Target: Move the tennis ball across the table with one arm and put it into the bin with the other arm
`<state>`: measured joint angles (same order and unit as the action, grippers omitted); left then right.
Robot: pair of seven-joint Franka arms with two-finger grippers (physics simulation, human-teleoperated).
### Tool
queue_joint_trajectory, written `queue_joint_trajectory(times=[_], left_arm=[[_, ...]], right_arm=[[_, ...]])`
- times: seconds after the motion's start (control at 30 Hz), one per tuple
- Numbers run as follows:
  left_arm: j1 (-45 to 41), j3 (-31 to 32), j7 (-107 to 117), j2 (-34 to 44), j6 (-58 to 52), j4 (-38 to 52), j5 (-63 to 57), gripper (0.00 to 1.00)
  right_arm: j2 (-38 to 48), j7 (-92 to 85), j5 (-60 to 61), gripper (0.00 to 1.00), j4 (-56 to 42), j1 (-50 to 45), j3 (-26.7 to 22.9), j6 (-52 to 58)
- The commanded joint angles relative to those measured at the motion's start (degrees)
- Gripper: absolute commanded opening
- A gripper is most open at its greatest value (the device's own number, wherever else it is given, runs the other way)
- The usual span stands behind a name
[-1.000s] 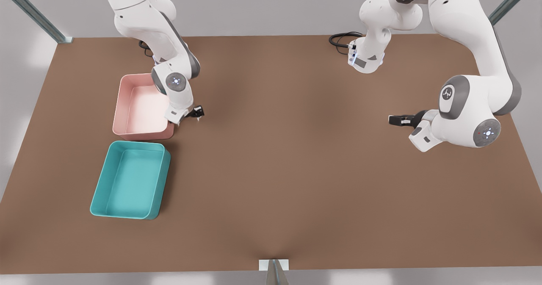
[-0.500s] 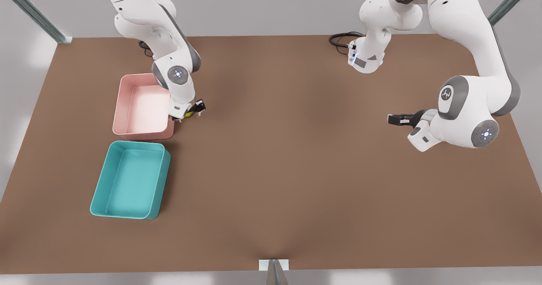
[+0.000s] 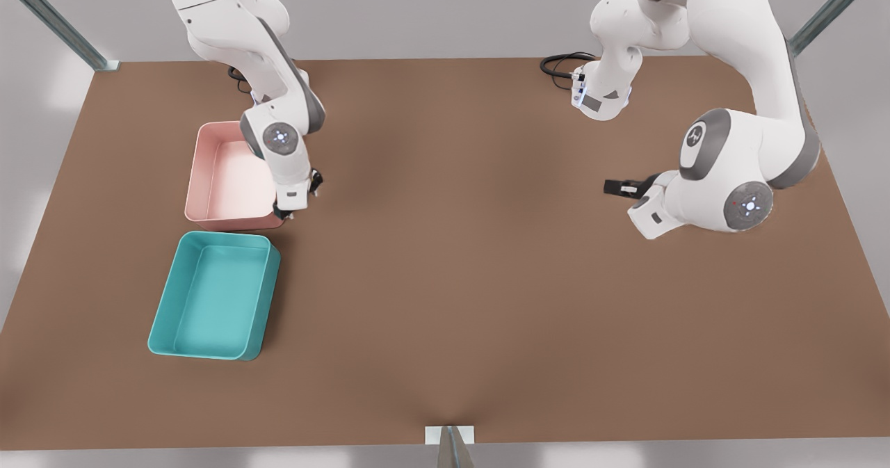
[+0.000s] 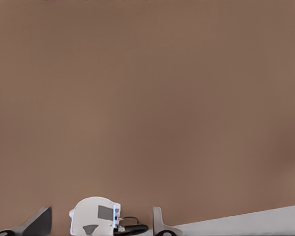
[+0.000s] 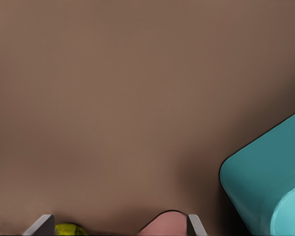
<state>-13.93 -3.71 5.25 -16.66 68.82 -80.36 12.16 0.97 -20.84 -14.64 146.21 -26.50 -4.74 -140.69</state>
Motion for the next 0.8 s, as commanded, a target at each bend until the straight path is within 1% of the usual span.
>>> queue_joint_trajectory(times=[0.0, 0.07, 0.1, 0.17, 0.2, 0.23, 0.37, 0.5, 0.7, 0.77], left_arm=[[0.6, 1.1, 7.8, 0.0, -0.5, 2.1, 2.6, 1.0], [0.2, 1.2, 7.5, -0.1, -0.4, 3.5, 3.0, 1.0], [-0.2, 2.3, 7.3, -1.0, 0.3, 4.9, 2.5, 1.0], [0.1, 3.4, 7.1, -2.9, 2.1, 9.1, 3.0, 1.0], [0.0, 3.5, 6.4, -3.2, 2.1, 12.9, 2.9, 1.0], [0.6, 3.3, 0.0, -4.1, 2.0, 12.8, 4.4, 1.0], [0.2, 3.6, 0.1, -5.5, 1.7, 14.0, 4.9, 1.0], [0.0, 3.7, 0.0, -5.9, 1.7, 14.0, 5.0, 1.0], [0.0, 3.7, 0.1, -5.9, 1.6, 14.0, 5.0, 1.0], [0.0, 3.7, 0.1, -5.9, 1.6, 14.0, 5.0, 1.0]], right_arm=[[0.0, -39.2, 0.1, 1.0, 0.3, 1.3, 0.1, 2.4], [0.0, -40.6, 0.2, 1.0, 0.9, 1.3, 0.1, 3.8], [0.1, -41.7, 0.2, 1.0, 1.6, 1.4, 0.0, 4.0], [0.0, -42.0, 0.1, 1.0, 2.5, 1.4, 0.1, 4.3], [0.0, -42.4, 0.1, 1.0, 2.9, 1.3, 0.1, 4.3], [-0.1, -42.4, 0.2, 1.0, 3.0, 1.2, 0.1, 4.3], [-0.7, -42.4, 3.0, 1.0, 2.9, -0.9, 0.3, 4.2], [-1.3, -42.4, 3.0, 1.0, 3.6, -1.8, 0.3, 4.1], [-3.2, -42.4, 9.4, 1.0, 2.7, -5.8, 0.5, 4.0], [-3.2, -42.3, 9.7, 1.0, 2.6, -6.4, 0.5, 4.0]])
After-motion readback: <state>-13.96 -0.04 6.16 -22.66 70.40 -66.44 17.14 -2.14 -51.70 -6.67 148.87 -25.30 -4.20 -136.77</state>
